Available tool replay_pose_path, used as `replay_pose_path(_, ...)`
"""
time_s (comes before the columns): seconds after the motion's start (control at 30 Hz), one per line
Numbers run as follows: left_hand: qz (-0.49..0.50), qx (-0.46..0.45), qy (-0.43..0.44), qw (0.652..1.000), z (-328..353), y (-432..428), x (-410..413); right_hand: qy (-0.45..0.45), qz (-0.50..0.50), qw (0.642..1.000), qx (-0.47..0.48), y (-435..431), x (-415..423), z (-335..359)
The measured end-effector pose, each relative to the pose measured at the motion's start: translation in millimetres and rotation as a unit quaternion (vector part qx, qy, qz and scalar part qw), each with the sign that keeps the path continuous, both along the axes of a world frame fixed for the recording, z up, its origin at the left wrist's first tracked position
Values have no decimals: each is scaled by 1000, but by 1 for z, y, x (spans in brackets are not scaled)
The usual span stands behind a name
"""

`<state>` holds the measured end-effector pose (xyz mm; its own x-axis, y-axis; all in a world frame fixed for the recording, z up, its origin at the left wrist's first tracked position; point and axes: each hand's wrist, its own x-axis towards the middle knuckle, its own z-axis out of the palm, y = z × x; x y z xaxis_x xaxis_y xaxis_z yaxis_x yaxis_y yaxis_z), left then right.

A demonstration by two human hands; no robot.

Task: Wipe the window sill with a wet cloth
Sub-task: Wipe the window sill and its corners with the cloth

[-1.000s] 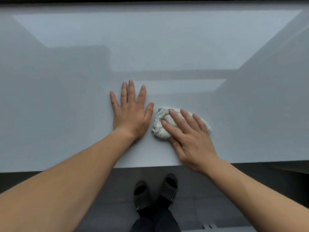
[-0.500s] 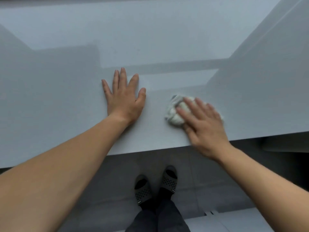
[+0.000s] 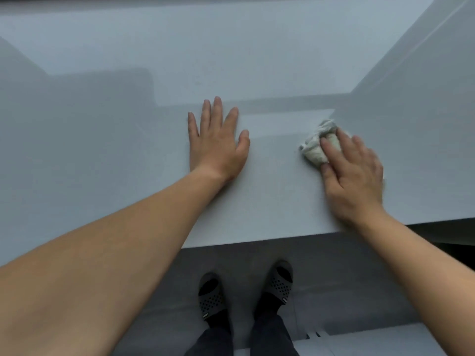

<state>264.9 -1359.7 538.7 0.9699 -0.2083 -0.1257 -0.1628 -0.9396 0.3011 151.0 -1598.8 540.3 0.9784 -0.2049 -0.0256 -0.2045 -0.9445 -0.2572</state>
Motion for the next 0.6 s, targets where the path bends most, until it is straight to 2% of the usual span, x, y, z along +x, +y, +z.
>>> replay_pose_path(0.07, 1, 23, -8, 1000, -2, -2, -2, -7, -64, 998, 6, 21, 8, 1)
replay_pose_path(0.1, 3, 29, -8, 1000, -2, -2, -2, -12, -43, 999, 0, 34, 3, 0)
replay_pose_path(0.17, 5, 35, -9, 999, -1, -3, -2, -15, 83, 996, -12, 46, -11, -1)
replay_pose_path(0.23, 8, 32, -11, 999, 0, -4, -2, -11, 221, 975, -15, 27, -6, 1)
replay_pose_path(0.27, 10, 29, -11, 999, 1, -4, -3, -11, 253, 967, -20, 10, 7, 0)
replay_pose_path(0.33, 12, 25, -8, 1000, 2, -5, -3, -1, 203, 979, -24, -16, 45, 0)
replay_pose_path(0.43, 18, 27, -9, 999, 2, -5, -2, 10, 10, 1000, 13, -17, 94, 1)
replay_pose_path(0.47, 20, 27, -11, 999, 2, -4, -2, 6, -12, 1000, 9, -5, 98, 1)
replay_pose_path(0.5, 22, 25, -13, 999, 1, -5, -2, 2, 5, 1000, 0, 8, 95, 0)
replay_pose_path(0.6, 23, 24, -20, 999, 1, -7, -4, 6, 171, 985, -10, 25, 69, -2)
